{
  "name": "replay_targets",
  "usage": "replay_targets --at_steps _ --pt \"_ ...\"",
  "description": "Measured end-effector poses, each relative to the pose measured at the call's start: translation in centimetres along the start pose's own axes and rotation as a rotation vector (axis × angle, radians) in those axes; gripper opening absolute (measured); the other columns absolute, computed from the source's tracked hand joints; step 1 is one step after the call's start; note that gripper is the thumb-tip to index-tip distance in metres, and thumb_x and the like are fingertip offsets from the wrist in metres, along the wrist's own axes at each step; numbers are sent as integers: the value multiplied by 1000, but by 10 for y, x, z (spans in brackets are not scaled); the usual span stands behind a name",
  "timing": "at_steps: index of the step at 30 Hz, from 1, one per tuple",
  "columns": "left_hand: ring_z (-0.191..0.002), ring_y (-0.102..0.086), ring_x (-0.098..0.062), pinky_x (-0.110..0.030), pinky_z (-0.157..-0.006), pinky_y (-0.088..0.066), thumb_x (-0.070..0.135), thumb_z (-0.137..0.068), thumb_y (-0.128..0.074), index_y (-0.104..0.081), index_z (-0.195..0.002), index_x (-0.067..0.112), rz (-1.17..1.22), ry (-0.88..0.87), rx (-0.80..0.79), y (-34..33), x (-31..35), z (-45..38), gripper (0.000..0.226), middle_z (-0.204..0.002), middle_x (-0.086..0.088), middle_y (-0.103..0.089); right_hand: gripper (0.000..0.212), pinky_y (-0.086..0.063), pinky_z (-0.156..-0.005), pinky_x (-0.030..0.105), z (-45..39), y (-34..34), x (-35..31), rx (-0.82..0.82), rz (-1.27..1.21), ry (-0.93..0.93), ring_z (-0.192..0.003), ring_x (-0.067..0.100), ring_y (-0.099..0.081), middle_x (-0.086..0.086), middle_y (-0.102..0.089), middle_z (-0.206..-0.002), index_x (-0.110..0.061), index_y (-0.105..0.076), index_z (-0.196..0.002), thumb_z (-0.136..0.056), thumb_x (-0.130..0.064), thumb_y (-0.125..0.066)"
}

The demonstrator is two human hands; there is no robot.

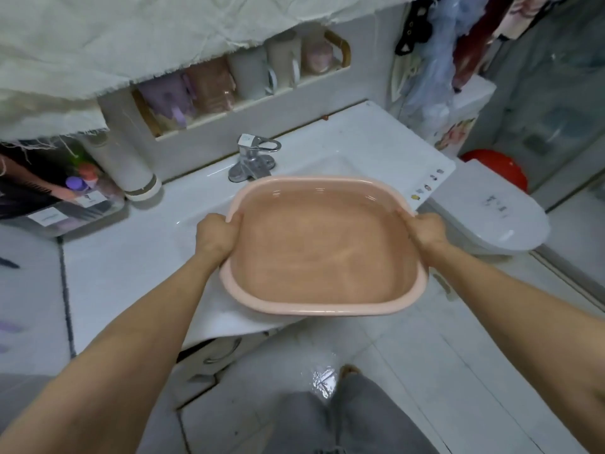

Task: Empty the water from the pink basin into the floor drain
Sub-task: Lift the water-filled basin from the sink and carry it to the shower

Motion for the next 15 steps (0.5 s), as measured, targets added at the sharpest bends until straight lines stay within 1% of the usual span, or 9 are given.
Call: replay_targets --at_steps 1,3,5,6,7,9,12,13,15 --pt "-68 -52 -30 -30 -58 -36 44 -93 -47 -46 -56 10 2 -25 -16 -5 9 2 50 -65 -9 -54 40 -51 -75 35 2 10 4 16 17 -8 -81 28 -63 11 -68 -81 -3 -63 -71 -81 -42 -67" --pt "-71 -52 -30 -30 -63 -37 41 -93 -47 -50 -58 8 -6 -79 -49 -15 33 9 48 -66 -9 -53 39 -56 -80 42 10 34 14 57 14 -34 -83 31 -67 20 -72 -92 2 -70 -84 -77 -37 -70" --pt "-76 -54 -32 -31 -66 -37 40 -93 -47 -61 -72 -1 -28 -133 -81 -30 59 17 48 -73 -13 -56 38 -55 -82 45 16 60 27 104 -9 -54 -87 33 -67 23 -71 -98 5 -70 -93 -80 -30 -69" --pt "-79 -56 -34 -31 -67 -37 39 -93 -47 -62 -74 -2 -46 -162 -104 -40 73 22 48 -75 -15 -57 36 -54 -82 45 19 75 34 136 -22 -72 -90 34 -67 23 -71 -98 5 -70 -95 -81 -28 -68" --pt "-79 -55 -34 -30 -66 -37 38 -93 -48 -58 -67 1 -53 -193 -119 -49 84 25 47 -71 -14 -56 34 -54 -80 43 21 87 42 165 -37 -84 -91 34 -67 22 -70 -96 3 -69 -95 -82 -28 -67" --pt "-70 -50 -31 -30 -62 -35 37 -93 -49 -42 -52 8 -71 -257 -160 -75 115 38 51 -57 -9 -46 31 -49 -73 35 20 122 63 231 -91 -124 -86 30 -64 15 -67 -91 0 -69 -96 -82 -28 -66" --pt "-59 -45 -28 -31 -52 -31 39 -92 -49 -35 -50 11 -92 -313 -206 -110 153 54 52 -53 -5 -42 33 -50 -78 32 16 164 92 297 -102 -155 -88 27 -64 12 -69 -96 -4 -71 -100 -81 -30 -66" --pt "-56 -43 -26 -31 -50 -30 39 -92 -49 -35 -50 12 -92 -328 -218 -121 164 59 52 -54 -5 -42 34 -52 -80 34 14 177 101 309 -99 -170 -90 30 -66 13 -71 -97 -4 -72 -99 -81 -32 -66" --pt "-51 -40 -21 -29 -48 -29 40 -93 -48 -35 -50 12 -110 -369 -263 -154 195 76 53 -54 -4 -42 33 -53 -77 36 8 211 124 352 -106 -226 -88 32 -67 15 -71 -92 -3 -71 -88 -81 -34 -65"
Point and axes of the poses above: each hand's wrist, its own z-axis away from the middle knuckle, its own y-axis out of the back of the hand, x = y × z, the point moved 1 cm from there along -z, towards the middle knuckle
